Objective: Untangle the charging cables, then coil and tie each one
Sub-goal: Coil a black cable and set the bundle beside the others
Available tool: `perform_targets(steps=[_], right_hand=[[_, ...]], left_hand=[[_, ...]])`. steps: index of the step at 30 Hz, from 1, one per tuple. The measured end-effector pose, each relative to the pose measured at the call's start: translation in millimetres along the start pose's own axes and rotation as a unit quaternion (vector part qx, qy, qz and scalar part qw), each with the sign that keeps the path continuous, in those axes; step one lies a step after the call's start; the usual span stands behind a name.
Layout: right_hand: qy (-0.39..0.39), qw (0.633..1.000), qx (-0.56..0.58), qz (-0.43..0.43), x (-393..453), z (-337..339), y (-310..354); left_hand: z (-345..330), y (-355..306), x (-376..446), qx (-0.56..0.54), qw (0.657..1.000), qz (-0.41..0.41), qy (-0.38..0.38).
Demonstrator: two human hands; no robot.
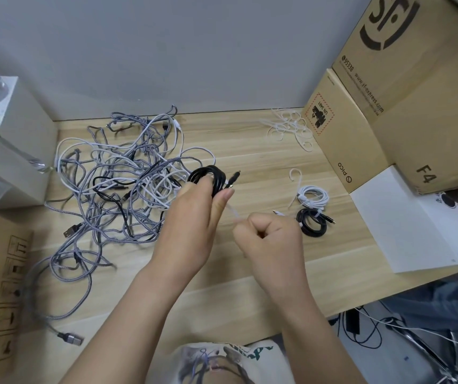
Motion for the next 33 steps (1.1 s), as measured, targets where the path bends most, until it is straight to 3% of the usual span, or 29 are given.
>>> perform_targets(steps=[5,18,23,33], right_hand=[[0.05,0.995,0.08,0.026,-5.0,-9.6,13.1],[0.055,0.994,0.097,0.023,1.9,-3.0,9.5],[0.069,0.989,0.122,0.038,6.8,2.6,10.0],[0.125,0.976,0.169,0.058,6.2,2.1,14.8]], left_hand=[[-1.6,0.9,-0.1,-0.011,1.0,0.011,0.003],[-1.0,-5.5,-3.0,-0.137,0.99,-0.004,0.007],[-10.4,3.9,-3.4,-0.255,0.965,0.049,0.046],[-26.5,8.9,-3.7,-0.362,0.915,0.125,0.13]])
Point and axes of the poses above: each hand's wrist, its own x-axis towards the middle knuckle, its own z-axis out of the back of the hand, y = z × x, the point moved 6 cm from there along x, towards the middle knuckle, and after that the axes turned 2 degrees about -z, right-handed, at the moved point
